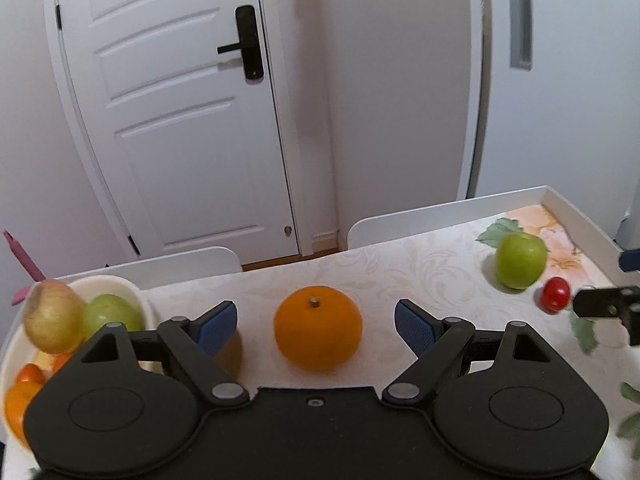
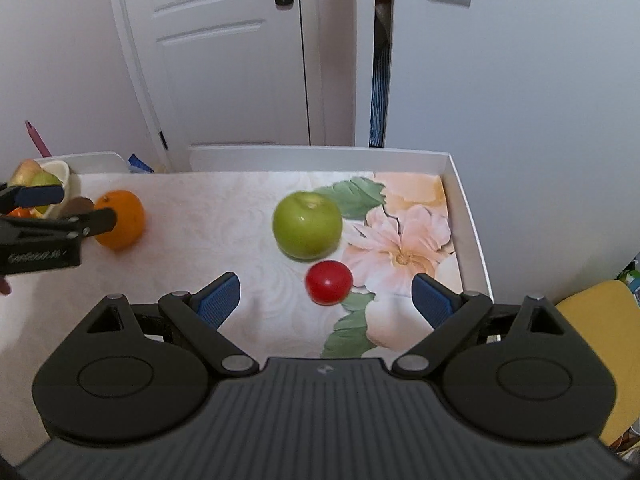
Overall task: Organize fruits
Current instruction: 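Move both tools back over the remaining fruit on the table, then grasp another orange with the left tool while the right tool grasps a red tomato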
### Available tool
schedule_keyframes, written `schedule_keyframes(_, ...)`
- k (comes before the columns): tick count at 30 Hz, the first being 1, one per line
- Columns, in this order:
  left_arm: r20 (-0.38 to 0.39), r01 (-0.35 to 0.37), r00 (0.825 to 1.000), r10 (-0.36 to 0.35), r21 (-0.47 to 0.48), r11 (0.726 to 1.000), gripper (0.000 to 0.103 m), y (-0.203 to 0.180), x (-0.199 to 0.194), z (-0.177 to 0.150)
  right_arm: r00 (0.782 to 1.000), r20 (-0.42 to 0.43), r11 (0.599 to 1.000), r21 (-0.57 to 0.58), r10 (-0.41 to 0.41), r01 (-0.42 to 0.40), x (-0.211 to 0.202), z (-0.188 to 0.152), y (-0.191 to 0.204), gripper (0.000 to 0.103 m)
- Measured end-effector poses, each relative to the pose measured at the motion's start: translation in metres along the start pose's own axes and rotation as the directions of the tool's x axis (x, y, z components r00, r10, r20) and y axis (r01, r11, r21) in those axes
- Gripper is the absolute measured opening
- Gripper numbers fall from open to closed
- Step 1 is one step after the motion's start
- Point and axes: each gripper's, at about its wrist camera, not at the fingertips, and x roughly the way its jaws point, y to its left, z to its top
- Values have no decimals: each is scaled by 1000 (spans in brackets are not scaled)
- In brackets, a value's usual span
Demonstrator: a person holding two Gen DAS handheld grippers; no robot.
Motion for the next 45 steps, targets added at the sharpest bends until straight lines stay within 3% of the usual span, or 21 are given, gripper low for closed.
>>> schedule_keyframes(6, -39, -32, 999, 32, 8, 999, 85, -9, 32, -5, 999, -22, 1000, -16, 25, -25, 20, -7, -8, 103)
schedule_keyframes(13, -74, -53, 996, 52, -4, 999, 67, -8, 47, -9, 998, -42, 999, -23, 38, -39, 35, -10, -13, 93)
schedule_keyframes(33, -84, -34, 996, 35, 15, 999, 66, -20, 28, -23, 999, -13, 996, -73, 47, -47, 43, -8, -3, 66)
schedule_keyframes(35, -83, -32, 996, 33, 16, 999, 66, -21, 26, -24, 999, -10, 996, -76, 43, -44, 43, -8, -3, 61)
schedule_keyframes(37, -84, -29, 996, 31, 16, 999, 66, -21, 25, -25, 999, -8, 996, -83, 39, -39, 44, -8, -3, 50)
schedule_keyframes(45, -88, -29, 996, 30, 14, 999, 65, -22, 13, -29, 999, 6, 995, -91, 36, -35, 33, -8, 2, 48)
